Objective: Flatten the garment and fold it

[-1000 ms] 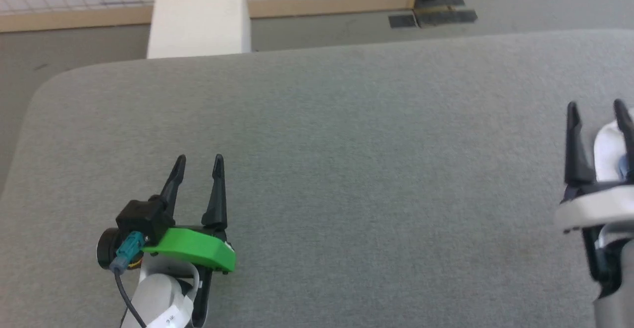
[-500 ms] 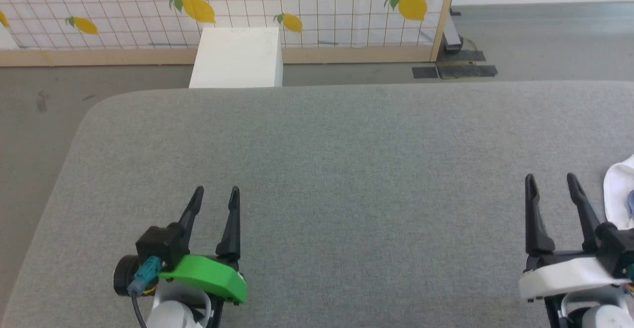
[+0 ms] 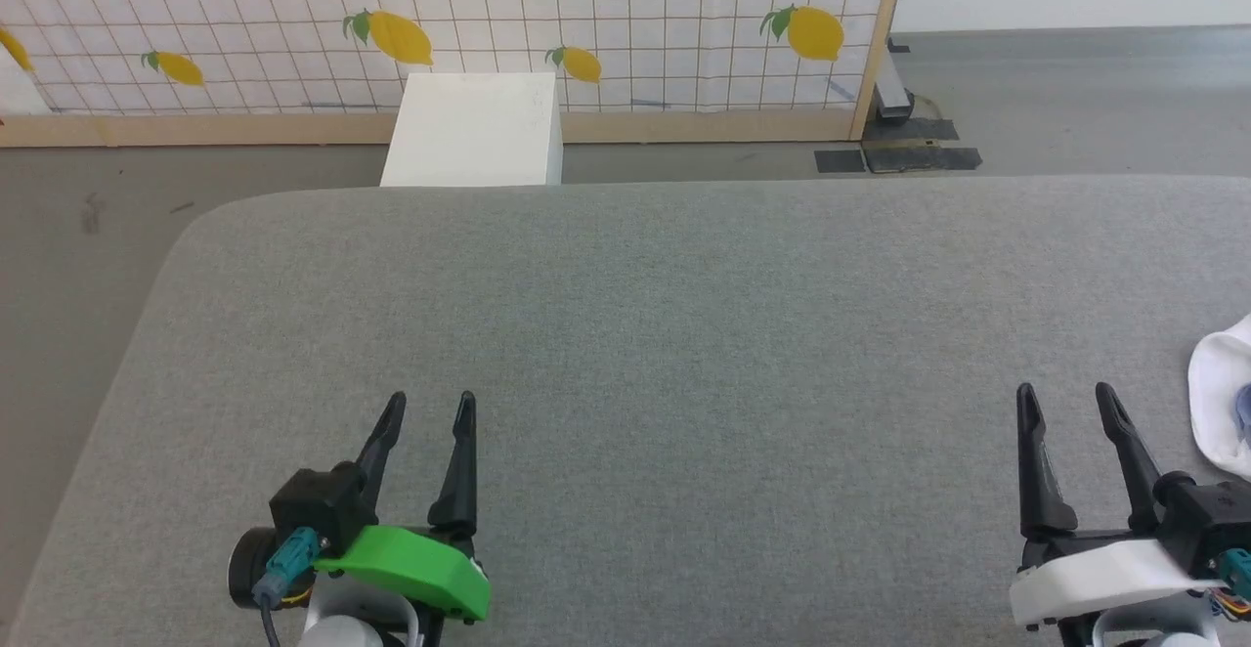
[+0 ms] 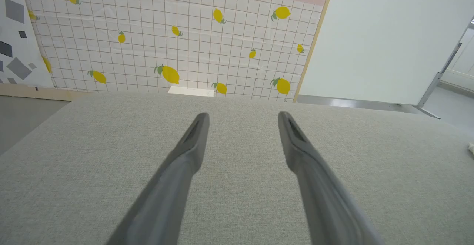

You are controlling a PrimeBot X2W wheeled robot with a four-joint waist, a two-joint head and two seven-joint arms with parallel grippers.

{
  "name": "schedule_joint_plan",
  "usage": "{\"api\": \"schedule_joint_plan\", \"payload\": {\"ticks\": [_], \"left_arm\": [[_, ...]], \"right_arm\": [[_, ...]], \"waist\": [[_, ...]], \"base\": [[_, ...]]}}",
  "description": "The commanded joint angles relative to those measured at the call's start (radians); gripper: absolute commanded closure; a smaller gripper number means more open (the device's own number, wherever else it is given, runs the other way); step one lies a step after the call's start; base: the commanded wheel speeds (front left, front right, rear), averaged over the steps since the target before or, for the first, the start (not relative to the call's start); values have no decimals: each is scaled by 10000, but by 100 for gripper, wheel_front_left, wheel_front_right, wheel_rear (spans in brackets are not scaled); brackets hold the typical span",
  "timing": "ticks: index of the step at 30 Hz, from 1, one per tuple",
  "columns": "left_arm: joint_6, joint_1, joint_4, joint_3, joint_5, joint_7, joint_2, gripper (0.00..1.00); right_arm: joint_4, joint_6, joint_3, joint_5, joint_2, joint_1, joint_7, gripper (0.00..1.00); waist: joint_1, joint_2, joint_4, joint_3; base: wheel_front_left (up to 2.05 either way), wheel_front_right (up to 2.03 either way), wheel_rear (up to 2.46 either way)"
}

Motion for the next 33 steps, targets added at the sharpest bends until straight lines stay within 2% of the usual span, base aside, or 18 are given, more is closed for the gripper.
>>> {"api": "schedule_joint_plan", "payload": {"ticks": [1, 11, 12, 33], "left_arm": [[23, 134, -56, -16, -104, -76, -49, 0], [96, 120, -4, -101, -195, -76, -50, 0], [16, 1, 8, -109, -81, 1, -4, 100], [110, 48, -164, -27, 132, 254, -4, 100]], "right_arm": [[38, -17, 42, 100, 24, 59, -80, 0], [108, -17, 96, 223, 25, 69, -113, 0], [80, 0, 79, 134, 2, 0, -12, 100], [12, -1, 173, 63, 0, -37, 214, 100]], "waist": [[1, 0, 7, 10], [1, 0, 93, 15], [1, 0, 90, 18], [1, 0, 87, 29]], "base": [[0, 0, 0], [0, 0, 0], [0, 0, 0], [0, 0, 0]]}}
